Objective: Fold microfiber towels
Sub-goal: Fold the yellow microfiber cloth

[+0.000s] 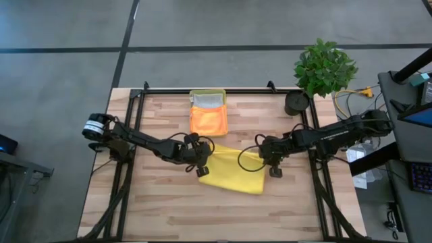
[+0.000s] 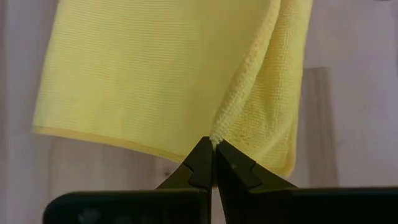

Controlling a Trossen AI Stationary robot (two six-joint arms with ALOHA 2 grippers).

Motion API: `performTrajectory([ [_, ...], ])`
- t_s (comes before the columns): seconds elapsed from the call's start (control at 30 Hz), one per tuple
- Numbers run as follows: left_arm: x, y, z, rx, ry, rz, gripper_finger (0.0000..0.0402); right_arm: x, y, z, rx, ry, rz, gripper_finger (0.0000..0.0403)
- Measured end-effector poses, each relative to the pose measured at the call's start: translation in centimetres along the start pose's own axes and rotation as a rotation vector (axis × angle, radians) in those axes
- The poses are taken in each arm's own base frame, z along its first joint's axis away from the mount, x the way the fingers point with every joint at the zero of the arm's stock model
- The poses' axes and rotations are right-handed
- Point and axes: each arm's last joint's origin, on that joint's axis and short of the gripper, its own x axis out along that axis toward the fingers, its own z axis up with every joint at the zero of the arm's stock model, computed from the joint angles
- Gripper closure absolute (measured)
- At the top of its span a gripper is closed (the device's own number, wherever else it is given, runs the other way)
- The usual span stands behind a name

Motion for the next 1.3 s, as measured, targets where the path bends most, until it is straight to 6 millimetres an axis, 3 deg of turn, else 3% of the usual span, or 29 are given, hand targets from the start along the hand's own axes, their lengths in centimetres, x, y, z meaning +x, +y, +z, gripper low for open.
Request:
performTrajectory([
  [0.5,2.2,3.7,1.1,-0.117,-0.036,0.123,0.0396,0.8,-1.4,-1.4,0.088,0.027,-0.13,0.0394],
  [0.63,3.1,4.5,1.3,-0.157,-0.057,0.165,0.0355,1.0,-1.6,-1.9,0.151,0.058,-0.145,0.0387],
  [0.87,2.7,5.8,2.0,-0.27,-0.111,0.297,0.023,0.7,-1.7,-2.1,0.217,0.07,-0.162,0.0333],
  [1.0,2.1,5.5,2.9,-0.284,-0.116,0.189,0.0187,-0.5,-1.7,-1.5,0.241,-0.015,-0.204,0.0292],
  [1.17,1.8,4.2,3.0,-0.272,-0.067,-0.029,0.0181,-2.5,-1.4,-1.0,0.26,-0.141,-0.201,0.0258],
  [1.3,1.5,2.9,2.5,-0.242,-0.047,-0.096,0.0181,-3.3,-0.9,-0.6,0.246,-0.223,-0.113,0.0253],
])
